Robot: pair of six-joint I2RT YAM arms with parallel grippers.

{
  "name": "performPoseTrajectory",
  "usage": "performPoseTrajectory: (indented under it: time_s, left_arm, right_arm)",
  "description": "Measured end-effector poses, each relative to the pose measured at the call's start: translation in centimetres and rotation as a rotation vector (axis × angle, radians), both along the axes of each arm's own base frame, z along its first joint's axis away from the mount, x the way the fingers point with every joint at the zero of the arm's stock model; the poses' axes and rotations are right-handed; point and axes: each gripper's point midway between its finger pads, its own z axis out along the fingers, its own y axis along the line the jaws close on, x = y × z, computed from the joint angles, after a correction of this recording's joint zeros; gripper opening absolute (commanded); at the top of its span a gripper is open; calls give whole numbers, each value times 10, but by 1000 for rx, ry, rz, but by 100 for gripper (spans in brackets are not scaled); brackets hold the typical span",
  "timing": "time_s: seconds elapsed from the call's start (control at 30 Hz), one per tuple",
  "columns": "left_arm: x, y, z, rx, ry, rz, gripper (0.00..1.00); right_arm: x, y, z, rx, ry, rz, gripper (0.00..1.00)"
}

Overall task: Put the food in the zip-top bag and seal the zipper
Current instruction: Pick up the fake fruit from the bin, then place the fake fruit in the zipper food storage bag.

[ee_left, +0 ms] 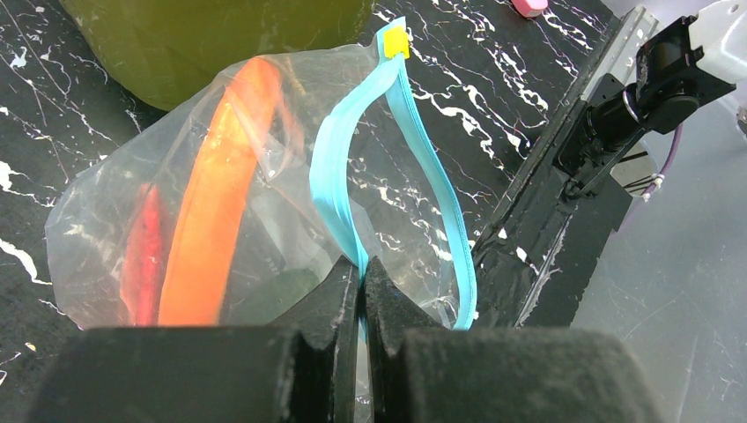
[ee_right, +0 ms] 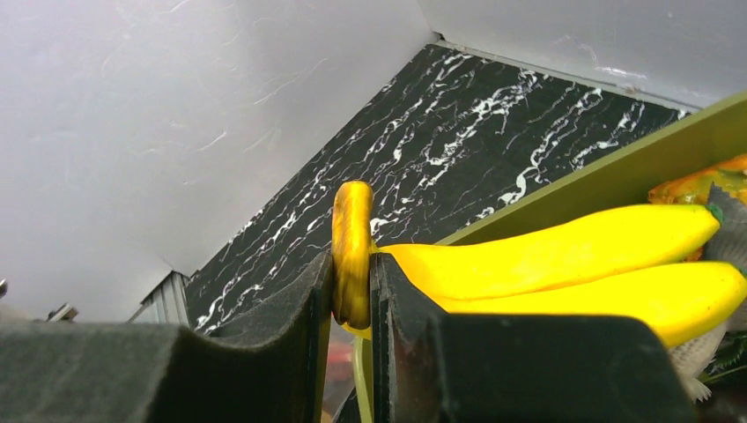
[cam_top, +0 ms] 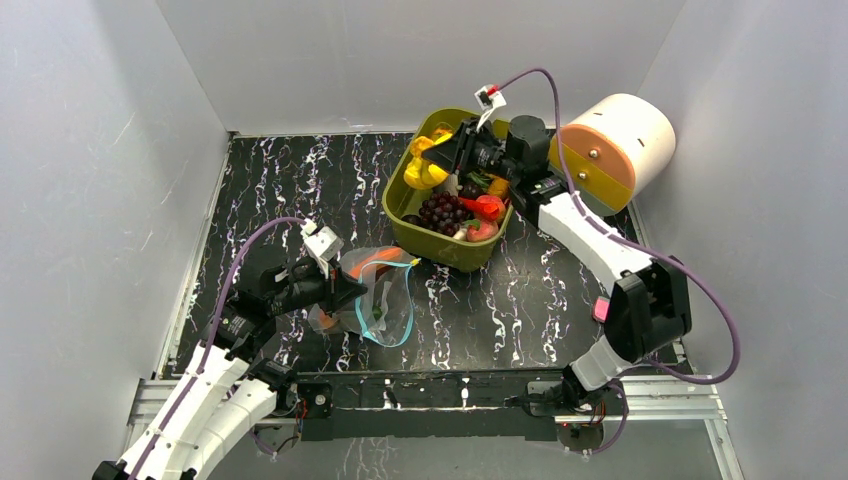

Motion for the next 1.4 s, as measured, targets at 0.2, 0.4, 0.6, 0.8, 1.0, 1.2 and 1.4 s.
performPoseTrajectory:
  time_s: [0.2,0.4,0.6,0.8,1.0,1.2,1.4]
  left_arm:
    - [0,0,0,0,-3,-1,0]
    - [0,0,0,-1,-2,-3,0]
    - [2,0,-1,-8,45,35,0]
    - [10,1,14,-18,95,93,0]
    - [9,2,33,-26,106,107,0]
    - [5,3,41,-28,116,110,0]
    - [0,2,42,-34,126,88,0]
  right_arm:
    - [-53,-13,20,-35,-148,98,0]
    - [-110,-24,37,-23,-250,207,0]
    - [-165,-28,51,24,-263,366,0]
    - [-225,-31,52,72,-210,523,0]
    - [-278,-27,60,126,-160,668,0]
    - [-330,-3,46,188,-39,855,0]
    - [-346,16,36,206,32,927,0]
